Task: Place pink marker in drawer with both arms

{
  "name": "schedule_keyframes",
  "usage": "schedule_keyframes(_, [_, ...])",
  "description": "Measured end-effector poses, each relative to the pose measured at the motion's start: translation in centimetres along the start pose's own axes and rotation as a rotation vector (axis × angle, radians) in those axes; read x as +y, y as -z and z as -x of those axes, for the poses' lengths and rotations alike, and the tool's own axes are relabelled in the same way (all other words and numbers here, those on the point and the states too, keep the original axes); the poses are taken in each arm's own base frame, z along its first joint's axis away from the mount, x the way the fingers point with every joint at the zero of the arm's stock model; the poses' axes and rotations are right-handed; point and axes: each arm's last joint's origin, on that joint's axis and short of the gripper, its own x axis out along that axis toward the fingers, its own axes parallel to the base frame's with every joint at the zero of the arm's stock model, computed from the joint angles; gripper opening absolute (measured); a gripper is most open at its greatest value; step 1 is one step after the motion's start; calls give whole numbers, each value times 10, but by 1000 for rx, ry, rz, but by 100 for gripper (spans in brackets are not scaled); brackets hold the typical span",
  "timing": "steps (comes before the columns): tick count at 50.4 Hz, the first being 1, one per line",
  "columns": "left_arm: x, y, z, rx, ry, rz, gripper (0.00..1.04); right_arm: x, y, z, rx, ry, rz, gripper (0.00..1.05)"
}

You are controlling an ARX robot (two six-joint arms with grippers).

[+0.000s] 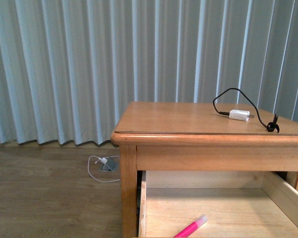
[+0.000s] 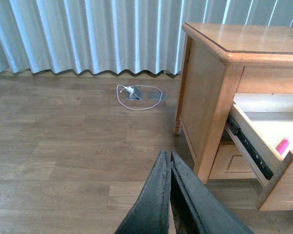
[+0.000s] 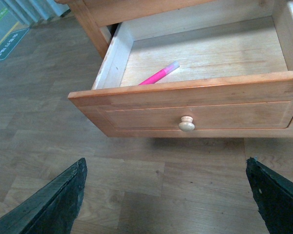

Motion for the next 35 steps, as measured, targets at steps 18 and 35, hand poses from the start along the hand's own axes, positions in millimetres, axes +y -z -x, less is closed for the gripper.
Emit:
schedule_keyframes(18, [0,0,0,-1,0,0,56,-3,4,-17,-190,280,58,96])
schedule_keyframes(35, [0,0,0,0,0,0,99,-29,3,-99,179,222,53,96])
